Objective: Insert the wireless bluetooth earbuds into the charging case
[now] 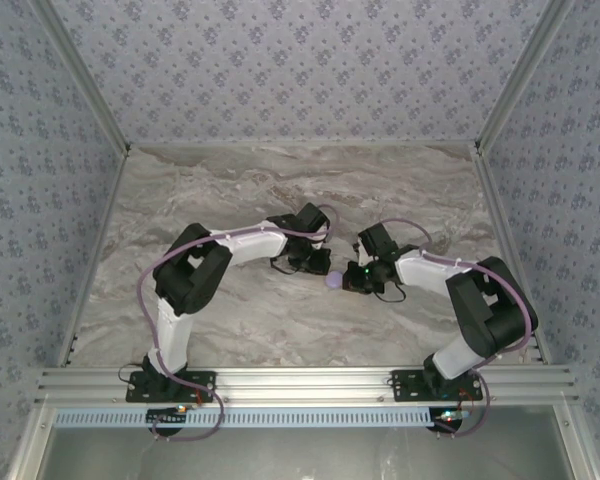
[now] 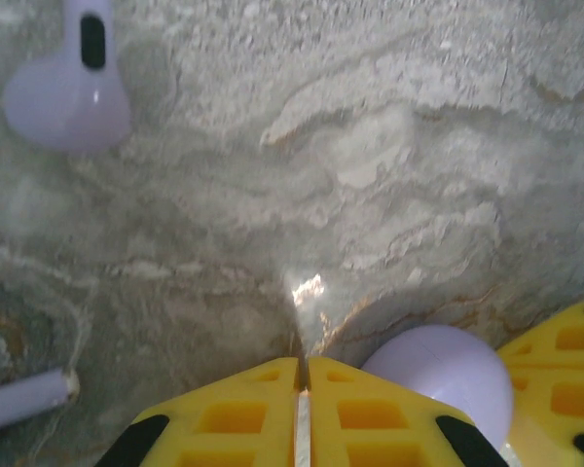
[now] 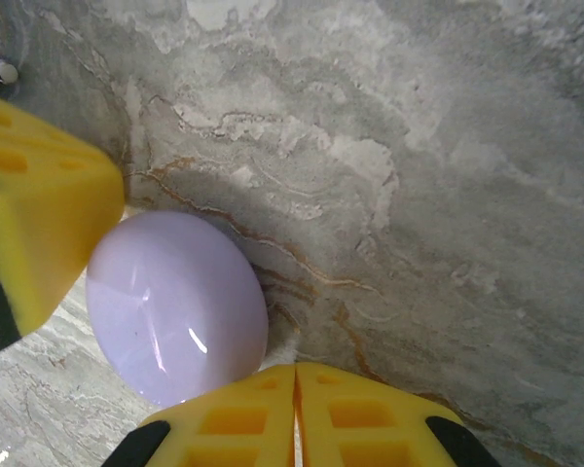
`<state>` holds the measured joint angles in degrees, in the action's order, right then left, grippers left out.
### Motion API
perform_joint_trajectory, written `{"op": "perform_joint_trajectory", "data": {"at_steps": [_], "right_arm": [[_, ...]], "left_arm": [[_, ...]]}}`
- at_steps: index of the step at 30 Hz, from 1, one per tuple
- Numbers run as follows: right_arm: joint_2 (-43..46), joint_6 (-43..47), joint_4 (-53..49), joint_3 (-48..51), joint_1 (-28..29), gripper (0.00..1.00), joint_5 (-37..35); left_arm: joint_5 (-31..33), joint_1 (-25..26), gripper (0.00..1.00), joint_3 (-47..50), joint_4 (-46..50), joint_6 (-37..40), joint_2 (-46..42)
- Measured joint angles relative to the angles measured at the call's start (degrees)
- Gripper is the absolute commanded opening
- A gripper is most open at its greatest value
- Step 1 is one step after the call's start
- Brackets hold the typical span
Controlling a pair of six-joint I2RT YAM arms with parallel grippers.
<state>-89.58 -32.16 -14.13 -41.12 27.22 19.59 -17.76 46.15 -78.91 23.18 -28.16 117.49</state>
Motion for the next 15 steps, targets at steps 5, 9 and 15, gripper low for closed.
{"op": "perform_joint_trajectory", "data": {"at_steps": [5,9,15], "right_arm": [[-1.2,0.1,-2.0,-1.9,0.2,0.1,-0.6],[-2.0,0.3,-3.4,-3.3,0.4,0.11,-1.2],[-3.0,0.7,-4.8,-4.8,0.7,0.11,-1.9]], "left_arm": [[0.5,0.5,0.11,1.9,0.3,0.0,-1.4],[0.6,1.1,0.11,3.5,0.8,-0.1,-2.7],[0.6,1.6,0.11,5.3,0.8,-0.8,-3.9]]}}
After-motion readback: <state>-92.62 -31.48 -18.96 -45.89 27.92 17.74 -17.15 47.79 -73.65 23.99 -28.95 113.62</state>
